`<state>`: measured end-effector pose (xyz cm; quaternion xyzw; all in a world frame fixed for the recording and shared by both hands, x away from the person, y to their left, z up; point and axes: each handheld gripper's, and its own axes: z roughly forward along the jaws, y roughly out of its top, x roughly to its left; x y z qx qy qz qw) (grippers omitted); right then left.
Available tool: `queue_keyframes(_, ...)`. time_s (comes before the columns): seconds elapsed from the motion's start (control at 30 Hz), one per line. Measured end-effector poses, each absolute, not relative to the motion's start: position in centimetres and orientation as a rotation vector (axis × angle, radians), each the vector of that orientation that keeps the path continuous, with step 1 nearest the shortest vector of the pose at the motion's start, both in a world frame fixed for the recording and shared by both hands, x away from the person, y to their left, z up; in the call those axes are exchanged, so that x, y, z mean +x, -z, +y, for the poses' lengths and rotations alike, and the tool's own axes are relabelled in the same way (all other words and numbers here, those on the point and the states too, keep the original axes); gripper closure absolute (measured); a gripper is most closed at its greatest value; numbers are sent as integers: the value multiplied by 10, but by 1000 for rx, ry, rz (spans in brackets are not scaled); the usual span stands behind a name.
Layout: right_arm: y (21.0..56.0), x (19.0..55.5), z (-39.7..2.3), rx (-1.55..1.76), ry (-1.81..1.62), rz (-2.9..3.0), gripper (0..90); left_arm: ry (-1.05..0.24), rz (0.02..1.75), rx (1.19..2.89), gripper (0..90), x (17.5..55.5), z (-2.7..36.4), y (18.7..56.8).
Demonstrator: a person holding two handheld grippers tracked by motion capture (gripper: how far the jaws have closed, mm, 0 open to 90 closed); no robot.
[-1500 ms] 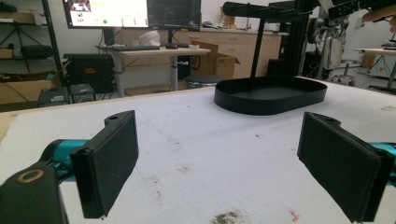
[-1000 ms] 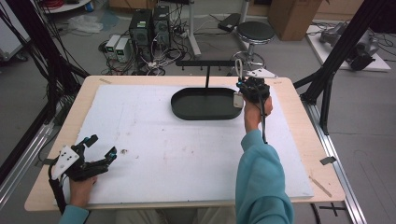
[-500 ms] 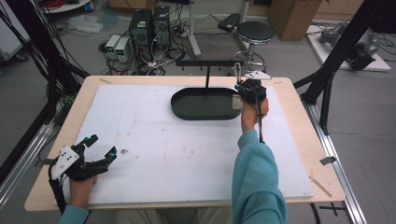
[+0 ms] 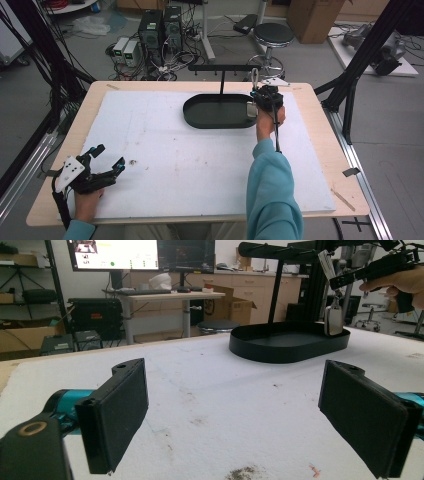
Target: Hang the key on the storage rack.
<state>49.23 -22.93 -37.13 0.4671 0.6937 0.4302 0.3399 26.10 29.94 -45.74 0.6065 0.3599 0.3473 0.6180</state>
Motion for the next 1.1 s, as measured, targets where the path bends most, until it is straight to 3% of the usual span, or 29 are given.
queue_keyframes(0.4, 376, 496, -230, 1214, -1135, 1837, 795, -801, 827, 1396, 129, 261, 299, 457)
queue_keyframes(0.5, 376, 496, -232, 1238, -1149, 1829, 697, -800, 827, 1392, 129, 261, 299, 458)
queue_keyframes(0.77, 372, 492, -239, 1286, -1263, 1745, 4, -801, 826, 1392, 129, 260, 299, 458)
queue_keyframes(1.1, 352, 458, -245, 1150, -1445, 1833, 7, -799, 829, 1388, 129, 261, 299, 458)
